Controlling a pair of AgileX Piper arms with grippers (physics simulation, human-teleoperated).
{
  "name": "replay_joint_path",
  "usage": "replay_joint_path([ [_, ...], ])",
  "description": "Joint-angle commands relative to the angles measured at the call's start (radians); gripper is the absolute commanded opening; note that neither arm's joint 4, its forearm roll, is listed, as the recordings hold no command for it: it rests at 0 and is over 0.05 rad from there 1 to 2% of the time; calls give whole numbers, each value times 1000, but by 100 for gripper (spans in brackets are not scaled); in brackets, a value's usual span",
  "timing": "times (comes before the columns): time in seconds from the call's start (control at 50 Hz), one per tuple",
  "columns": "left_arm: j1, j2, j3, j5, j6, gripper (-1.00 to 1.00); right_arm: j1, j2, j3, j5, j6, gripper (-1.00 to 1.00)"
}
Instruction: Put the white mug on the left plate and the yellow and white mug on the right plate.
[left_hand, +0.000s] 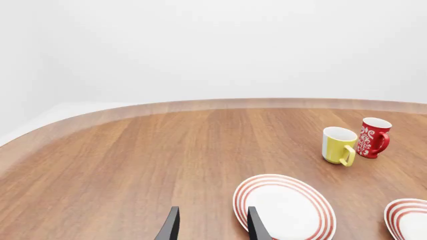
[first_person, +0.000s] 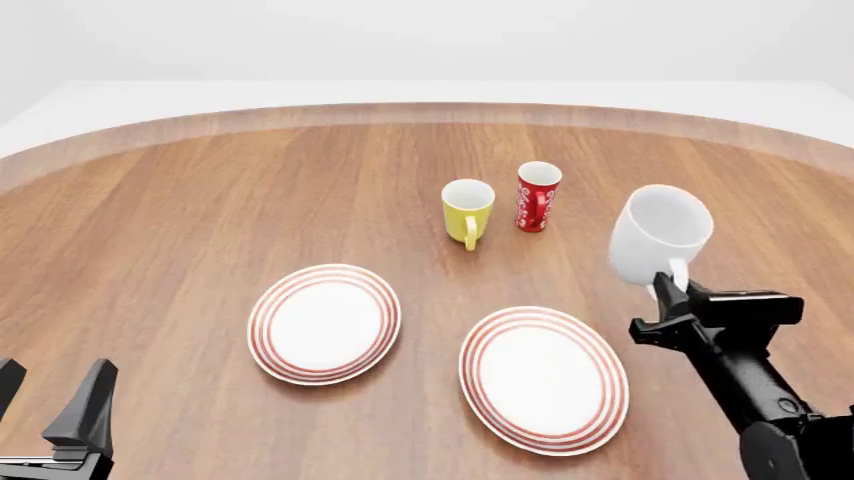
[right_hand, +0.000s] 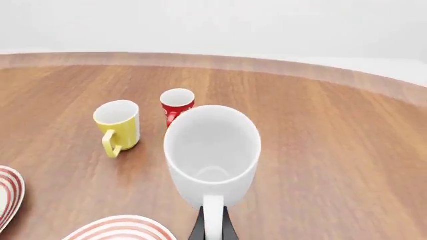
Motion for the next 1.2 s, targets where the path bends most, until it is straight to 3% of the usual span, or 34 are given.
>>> replay_joint_path([
  [0.02,0,0,0,0,0,100,36,-178,-7,132,-25,-100],
  [0.42,0,0,0,0,0,100,131,-364,-54,320,-70,-100],
  [0.6,0,0,0,0,0,100,184,-555,-31,478,-85,-100],
  [0.68,0,0,0,0,0,100,216,-443,-90,426,-90,-100],
  [0.9,0,0,0,0,0,100,274,-320,-177,390,-104,-100],
  [1.2,0,0,0,0,0,100,361,-244,-245,384,-112,-100],
])
